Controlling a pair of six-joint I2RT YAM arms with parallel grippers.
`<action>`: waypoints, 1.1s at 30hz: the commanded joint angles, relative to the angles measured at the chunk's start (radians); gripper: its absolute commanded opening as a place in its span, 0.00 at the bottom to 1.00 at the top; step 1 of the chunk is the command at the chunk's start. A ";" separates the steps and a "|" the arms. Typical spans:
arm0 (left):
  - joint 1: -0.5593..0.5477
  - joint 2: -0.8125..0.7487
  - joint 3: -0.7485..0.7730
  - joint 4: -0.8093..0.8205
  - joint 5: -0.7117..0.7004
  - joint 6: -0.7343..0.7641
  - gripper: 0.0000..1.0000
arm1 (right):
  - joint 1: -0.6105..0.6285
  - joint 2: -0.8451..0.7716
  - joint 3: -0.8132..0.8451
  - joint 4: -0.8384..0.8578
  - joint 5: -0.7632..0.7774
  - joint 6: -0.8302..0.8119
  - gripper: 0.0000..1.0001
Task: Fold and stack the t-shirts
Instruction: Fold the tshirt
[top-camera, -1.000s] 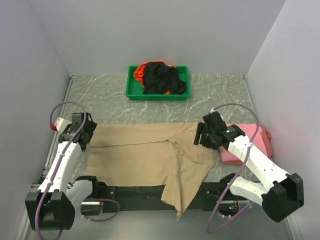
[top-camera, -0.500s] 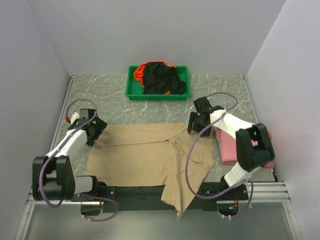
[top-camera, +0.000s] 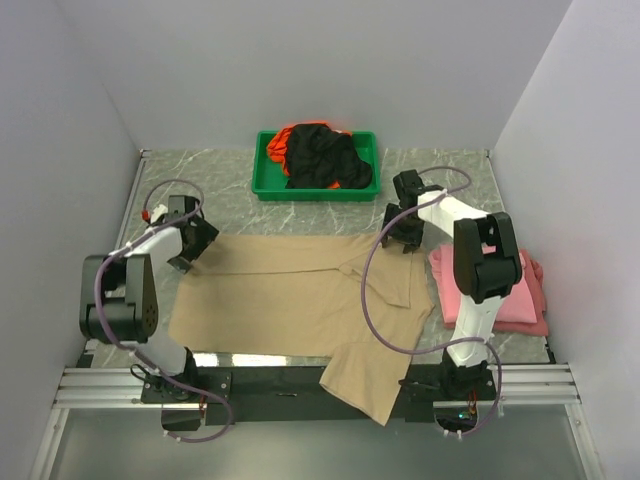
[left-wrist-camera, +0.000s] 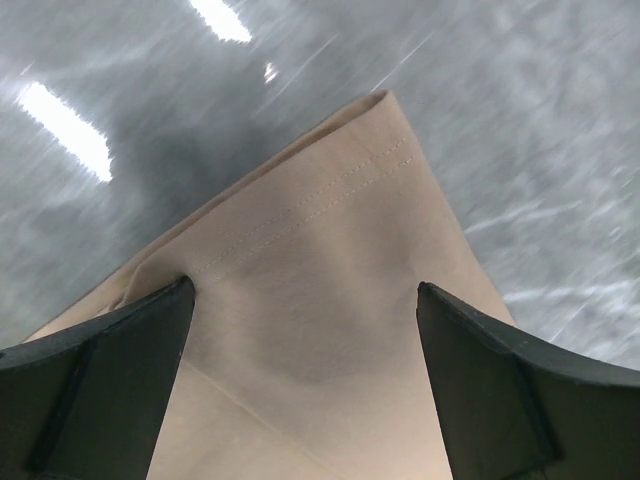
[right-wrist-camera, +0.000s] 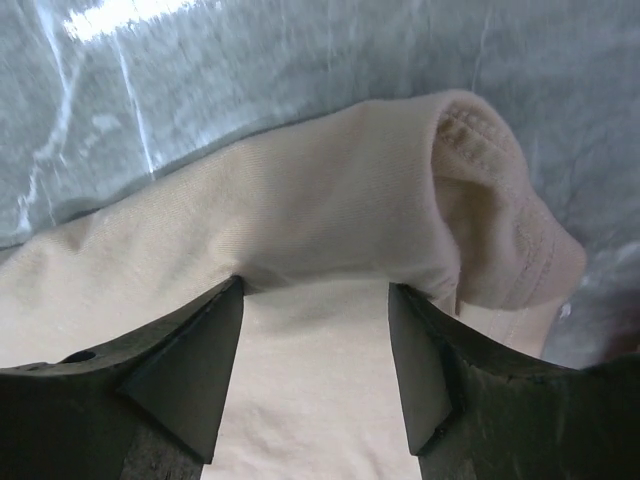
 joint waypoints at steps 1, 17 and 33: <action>0.009 0.101 0.070 0.013 -0.021 0.022 0.99 | -0.025 0.062 0.066 0.000 0.004 -0.086 0.67; 0.009 0.019 0.186 -0.031 0.003 0.051 0.99 | -0.022 -0.041 0.200 0.001 0.081 -0.213 0.66; 0.001 -0.627 -0.204 -0.182 0.048 -0.087 0.99 | 0.421 -0.374 -0.261 0.196 -0.011 0.061 0.61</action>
